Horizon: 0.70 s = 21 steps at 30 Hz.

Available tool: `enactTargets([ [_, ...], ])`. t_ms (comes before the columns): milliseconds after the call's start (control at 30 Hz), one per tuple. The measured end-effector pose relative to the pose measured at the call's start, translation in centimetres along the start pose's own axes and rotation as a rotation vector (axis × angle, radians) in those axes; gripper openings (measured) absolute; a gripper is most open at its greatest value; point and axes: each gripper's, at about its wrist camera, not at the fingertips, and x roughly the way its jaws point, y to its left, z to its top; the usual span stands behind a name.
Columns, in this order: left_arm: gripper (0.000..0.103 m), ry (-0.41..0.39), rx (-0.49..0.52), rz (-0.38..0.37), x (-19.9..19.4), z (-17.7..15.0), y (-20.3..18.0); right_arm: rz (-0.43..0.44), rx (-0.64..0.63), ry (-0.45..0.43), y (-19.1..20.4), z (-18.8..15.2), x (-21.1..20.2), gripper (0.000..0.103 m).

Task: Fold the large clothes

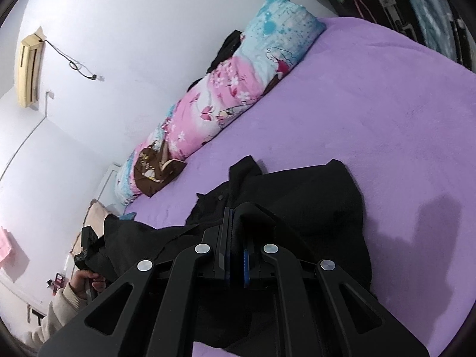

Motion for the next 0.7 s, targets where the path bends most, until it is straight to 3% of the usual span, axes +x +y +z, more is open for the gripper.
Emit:
enactTargets([
  [367,0.012,0.055,0.006,0.08,5.3,2.7,1.4,-0.067,0.059,0.026,-3.4,0.8,4.9,0.005],
  [700,0.02,0.076,0.008,0.084,8.1,4.3,2.5,-0.126,0.074,0.079,-5.7,1.9,9.1,0.009],
])
